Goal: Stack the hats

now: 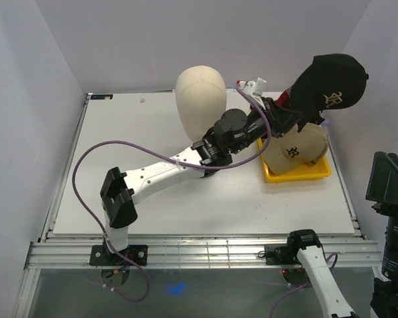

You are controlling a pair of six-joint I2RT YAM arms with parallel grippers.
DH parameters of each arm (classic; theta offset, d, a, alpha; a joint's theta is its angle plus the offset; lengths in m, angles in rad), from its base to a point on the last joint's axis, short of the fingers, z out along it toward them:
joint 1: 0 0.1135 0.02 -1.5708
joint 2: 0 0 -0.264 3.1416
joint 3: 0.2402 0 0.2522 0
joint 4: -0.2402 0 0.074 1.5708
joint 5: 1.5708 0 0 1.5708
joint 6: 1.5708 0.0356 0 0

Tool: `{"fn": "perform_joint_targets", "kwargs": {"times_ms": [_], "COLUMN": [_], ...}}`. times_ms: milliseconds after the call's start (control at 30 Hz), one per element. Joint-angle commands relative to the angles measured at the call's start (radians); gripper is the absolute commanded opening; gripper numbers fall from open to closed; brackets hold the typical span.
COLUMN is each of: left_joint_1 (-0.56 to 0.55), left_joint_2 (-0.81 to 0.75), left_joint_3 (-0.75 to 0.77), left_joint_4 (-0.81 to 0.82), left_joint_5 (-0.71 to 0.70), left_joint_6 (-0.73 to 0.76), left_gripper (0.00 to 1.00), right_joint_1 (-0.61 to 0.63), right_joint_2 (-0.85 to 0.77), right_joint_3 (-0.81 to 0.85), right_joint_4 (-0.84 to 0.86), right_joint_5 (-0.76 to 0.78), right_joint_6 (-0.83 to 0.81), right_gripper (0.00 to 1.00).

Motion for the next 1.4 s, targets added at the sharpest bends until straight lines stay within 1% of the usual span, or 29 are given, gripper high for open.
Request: {"fn": "perform_joint_targets", "kwargs": {"times_ms": [0,167,233,300,400,433,500,533,600,633,733,833,867,933,967,1000,1067,1100,1133,1200,1367], "left_joint_1": [0.005,0.005,0.005,0.006,0.005,0.005,0.005,0.005,0.005,0.005,0.005,0.005,0.005,0.005,0.005,0.005,0.005,0.005,0.005,0.005,0.005], "left_joint_2": [-0.170,-0.272,-0.329,-0.401,-0.475,-0.521,-0.561,-0.594,-0.619,-0.631,-0.686,-0.717,-0.723,-0.743,-0.746,-0.751,-0.748,-0.745,-0.740,-0.733,-0.699], "left_joint_3": [-0.041,-0.145,-0.178,-0.248,-0.334,-0.352,-0.405,-0.418,-0.451,-0.460,-0.501,-0.558,-0.569,-0.590,-0.607,-0.613,-0.619,-0.618,-0.616,-0.607,-0.567], "left_joint_4": [0.116,0.195,0.209,0.245,0.275,0.282,0.297,0.301,0.308,0.309,0.320,0.340,0.341,0.344,0.352,0.357,0.367,0.369,0.371,0.372,0.380], "left_joint_5": [-0.130,-0.199,-0.229,-0.284,-0.351,-0.361,-0.381,-0.385,-0.391,-0.390,-0.385,-0.384,-0.385,-0.388,-0.387,-0.385,-0.382,-0.381,-0.381,-0.378,-0.365], "left_joint_6": [-0.007,0.003,-0.004,-0.010,-0.014,-0.019,-0.034,-0.051,-0.066,-0.082,-0.121,-0.154,-0.171,-0.191,-0.197,-0.203,-0.208,-0.211,-0.209,-0.217,-0.221], "left_gripper": [0.00,0.00,0.00,0.00,0.00,0.00,0.00,0.00,0.00,0.00,0.00,0.00,0.00,0.00,0.00,0.00,0.00,0.00,0.00,0.00,0.00], "right_joint_1": [0.003,0.006,0.009,0.011,0.009,0.011,0.009,0.009,0.011,0.011,0.011,0.011,0.011,0.011,0.011,0.011,0.015,0.017,0.020,0.044,0.106], "right_joint_2": [0.009,0.043,0.075,0.103,0.178,0.230,0.290,0.342,0.389,0.440,0.504,0.525,0.528,0.548,0.560,0.572,0.601,0.609,0.618,0.630,0.658], "right_joint_3": [0.033,0.036,0.040,0.043,0.057,0.068,0.080,0.067,0.051,0.045,-0.008,-0.079,-0.105,-0.183,-0.205,-0.239,-0.263,-0.276,-0.294,-0.294,-0.297], "right_joint_4": [0.046,0.035,0.018,0.007,-0.002,0.001,0.022,0.054,0.119,0.171,0.277,0.393,0.512,0.649,0.781,0.840,0.930,1.010,1.038,1.072,1.067], "right_joint_5": [0.026,0.015,-0.002,-0.026,-0.095,-0.158,-0.233,-0.352,-0.455,-0.543,-0.655,-0.712,-0.726,-0.782,-0.799,-0.812,-0.829,-0.827,-0.818,-0.815,-0.792], "right_joint_6": [0.013,0.046,0.078,0.104,0.127,0.131,0.144,0.159,0.191,0.207,0.277,0.334,0.358,0.462,0.507,0.586,0.647,0.670,0.703,0.711,0.705], "right_gripper": [0.89,0.90,0.90,0.90,0.90,0.90,0.90,0.90,0.90,0.90,0.91,0.91,0.91,0.91,0.91,0.91,0.91,0.90,0.90,0.90,0.90]}}
